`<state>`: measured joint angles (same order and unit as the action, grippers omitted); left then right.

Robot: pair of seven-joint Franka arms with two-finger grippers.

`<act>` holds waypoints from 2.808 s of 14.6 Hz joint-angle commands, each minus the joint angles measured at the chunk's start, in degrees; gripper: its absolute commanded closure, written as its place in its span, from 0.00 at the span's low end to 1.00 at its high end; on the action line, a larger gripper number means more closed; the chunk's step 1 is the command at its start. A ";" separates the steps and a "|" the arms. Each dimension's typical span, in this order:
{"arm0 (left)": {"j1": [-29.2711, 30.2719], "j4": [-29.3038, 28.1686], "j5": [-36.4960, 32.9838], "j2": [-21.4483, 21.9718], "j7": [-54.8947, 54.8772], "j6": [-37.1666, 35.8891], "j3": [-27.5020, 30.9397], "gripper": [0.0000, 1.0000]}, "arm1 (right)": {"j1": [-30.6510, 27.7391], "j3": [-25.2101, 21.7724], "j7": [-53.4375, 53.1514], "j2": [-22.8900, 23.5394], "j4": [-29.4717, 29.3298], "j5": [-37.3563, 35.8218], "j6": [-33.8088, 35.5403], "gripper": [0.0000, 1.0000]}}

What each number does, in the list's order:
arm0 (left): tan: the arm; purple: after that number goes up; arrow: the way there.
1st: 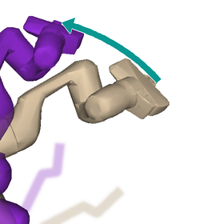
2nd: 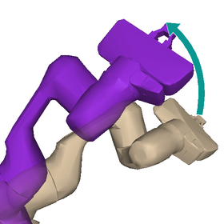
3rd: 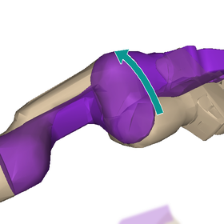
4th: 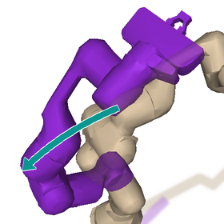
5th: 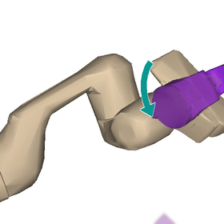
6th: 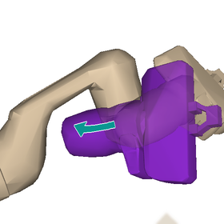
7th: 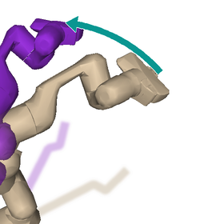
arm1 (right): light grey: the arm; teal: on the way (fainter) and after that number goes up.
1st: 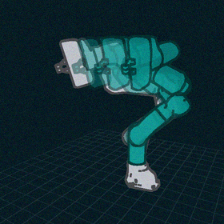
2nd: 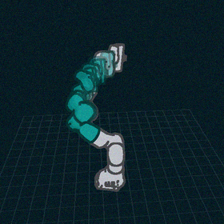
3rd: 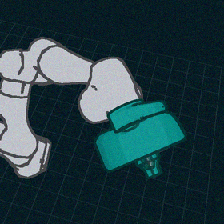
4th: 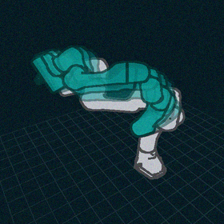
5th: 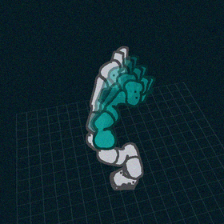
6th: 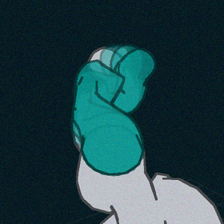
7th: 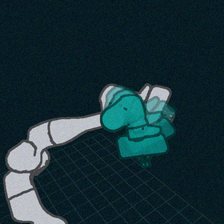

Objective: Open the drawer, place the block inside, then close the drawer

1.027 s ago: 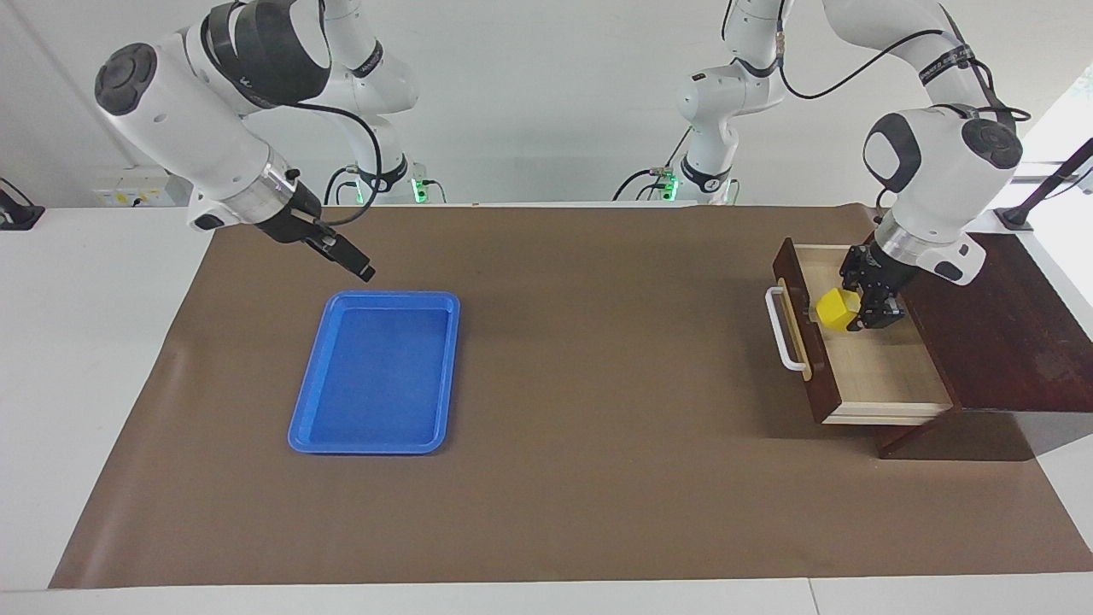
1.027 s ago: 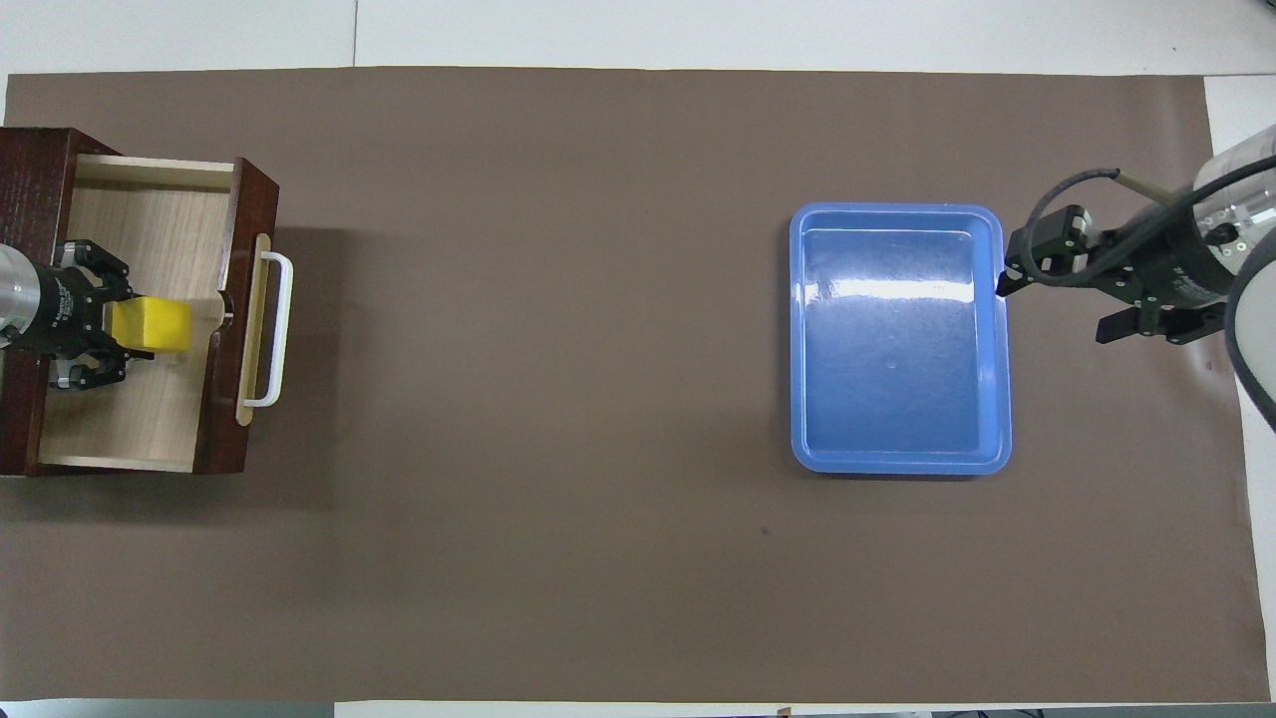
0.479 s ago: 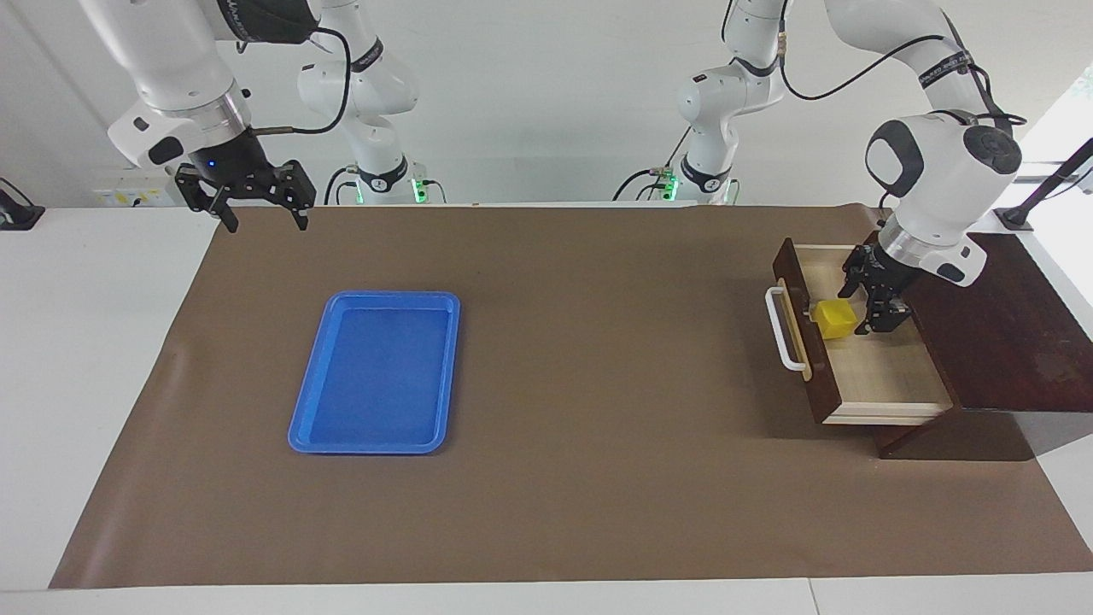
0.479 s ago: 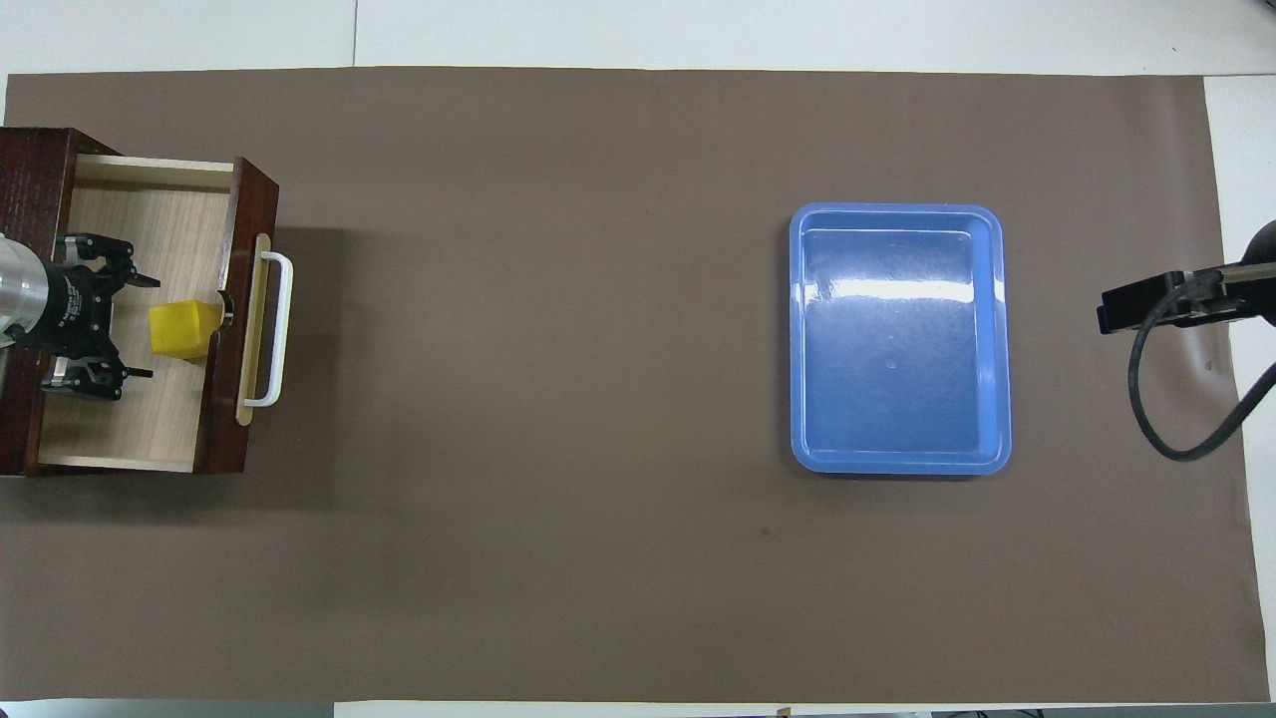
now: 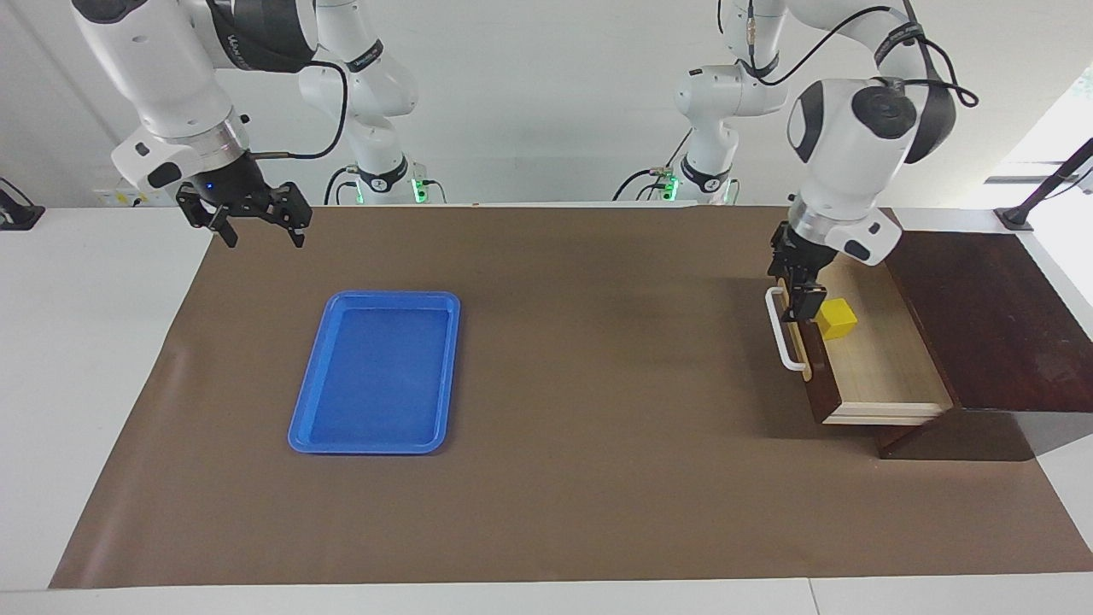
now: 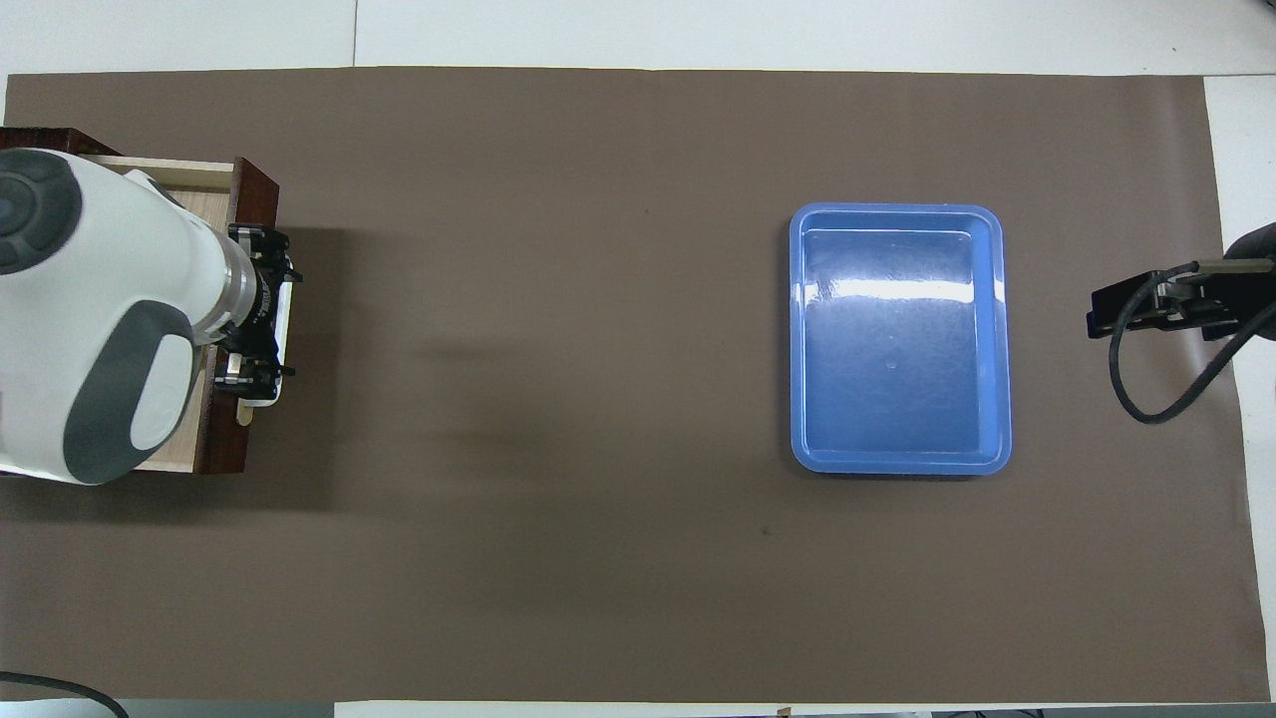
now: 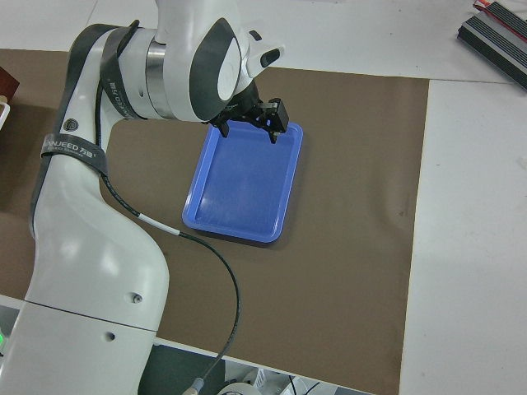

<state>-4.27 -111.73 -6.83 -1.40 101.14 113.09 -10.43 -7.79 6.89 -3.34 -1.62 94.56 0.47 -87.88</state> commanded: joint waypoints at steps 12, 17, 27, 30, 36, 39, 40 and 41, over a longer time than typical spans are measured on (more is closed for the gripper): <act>20.17 -2.88 -3.98 -0.71 -23.18 8.90 1.20 0.00 | 2.34 -2.41 -0.45 2.23 -2.72 -1.17 2.54 0.00; 14.11 5.18 -3.02 1.12 -34.73 -5.64 0.50 0.00 | 2.34 -2.32 1.04 1.88 -2.72 -2.75 2.45 0.00; 6.29 21.84 6.37 -1.03 -83.63 -30.79 -0.38 0.00 | 2.25 -1.97 2.28 1.44 -3.07 -3.20 2.18 0.00; 5.76 22.52 7.88 -0.98 -84.70 -30.56 0.05 0.00 | 2.25 -1.88 2.37 1.44 -3.07 -3.28 1.83 0.00; 3.47 22.08 7.71 0.87 -88.37 -30.56 0.67 0.00 | 2.25 -1.80 2.37 1.44 -2.98 -3.28 1.13 0.00; 3.83 21.46 7.71 2.19 -90.06 -30.22 2.33 0.00 | 2.17 -1.80 2.37 1.44 -2.98 -3.28 1.22 0.00; 3.56 21.46 7.71 2.19 -90.15 -30.13 2.95 0.00 | 2.25 -1.80 2.37 1.44 -2.98 -3.28 1.22 0.00; 3.65 20.94 7.80 2.27 -90.24 -30.04 3.13 0.00 | 2.25 -1.80 2.37 1.44 -3.07 -3.28 1.22 0.00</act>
<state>0.20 -90.26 0.25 0.18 12.06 83.76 -8.95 -5.57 5.07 -2.48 0.16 91.49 -2.14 -86.13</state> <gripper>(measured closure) 0.000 0.000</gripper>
